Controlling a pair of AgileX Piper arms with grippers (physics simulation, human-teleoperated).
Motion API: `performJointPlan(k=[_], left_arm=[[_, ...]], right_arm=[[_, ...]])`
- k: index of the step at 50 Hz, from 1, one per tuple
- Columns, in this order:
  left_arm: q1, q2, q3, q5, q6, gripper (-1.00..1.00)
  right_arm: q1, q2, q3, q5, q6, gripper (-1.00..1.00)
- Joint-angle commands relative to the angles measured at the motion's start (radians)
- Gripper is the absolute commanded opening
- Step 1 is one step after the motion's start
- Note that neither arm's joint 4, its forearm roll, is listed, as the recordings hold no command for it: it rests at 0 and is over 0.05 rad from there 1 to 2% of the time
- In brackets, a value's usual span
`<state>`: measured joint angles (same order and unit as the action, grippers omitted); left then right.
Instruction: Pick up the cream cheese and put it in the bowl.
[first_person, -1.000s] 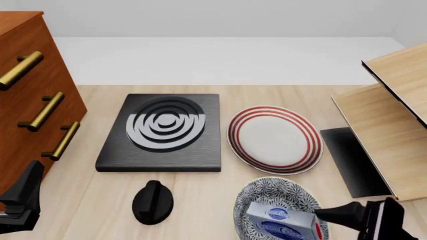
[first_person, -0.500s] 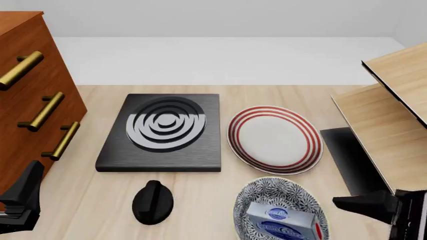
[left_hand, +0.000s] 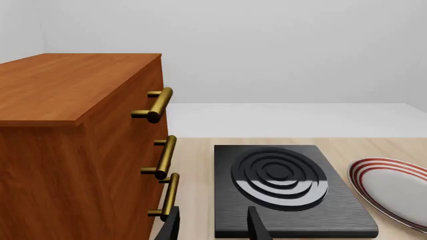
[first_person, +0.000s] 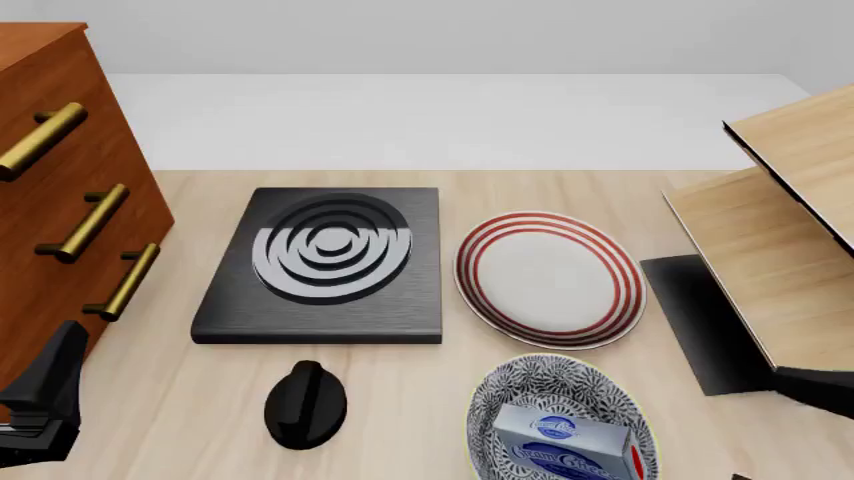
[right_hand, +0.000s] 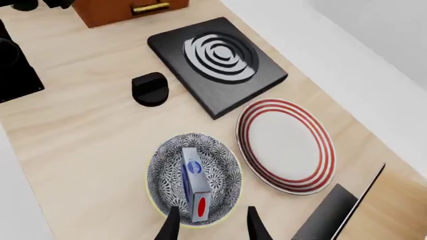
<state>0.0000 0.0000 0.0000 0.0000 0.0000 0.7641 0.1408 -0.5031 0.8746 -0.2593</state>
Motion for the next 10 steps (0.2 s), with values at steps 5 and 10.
performJointPlan(k=[5, 10], left_arm=[[0.000, 0.000, 0.000, 0.000, 0.000, 1.00], [0.000, 0.000, 0.000, 0.000, 0.000, 1.00]], right_arm=[[-0.038, -0.128, -0.107, 0.112, 0.039, 1.00], [-0.060, -0.140, -0.171, 0.138, 0.066, 1.00]])
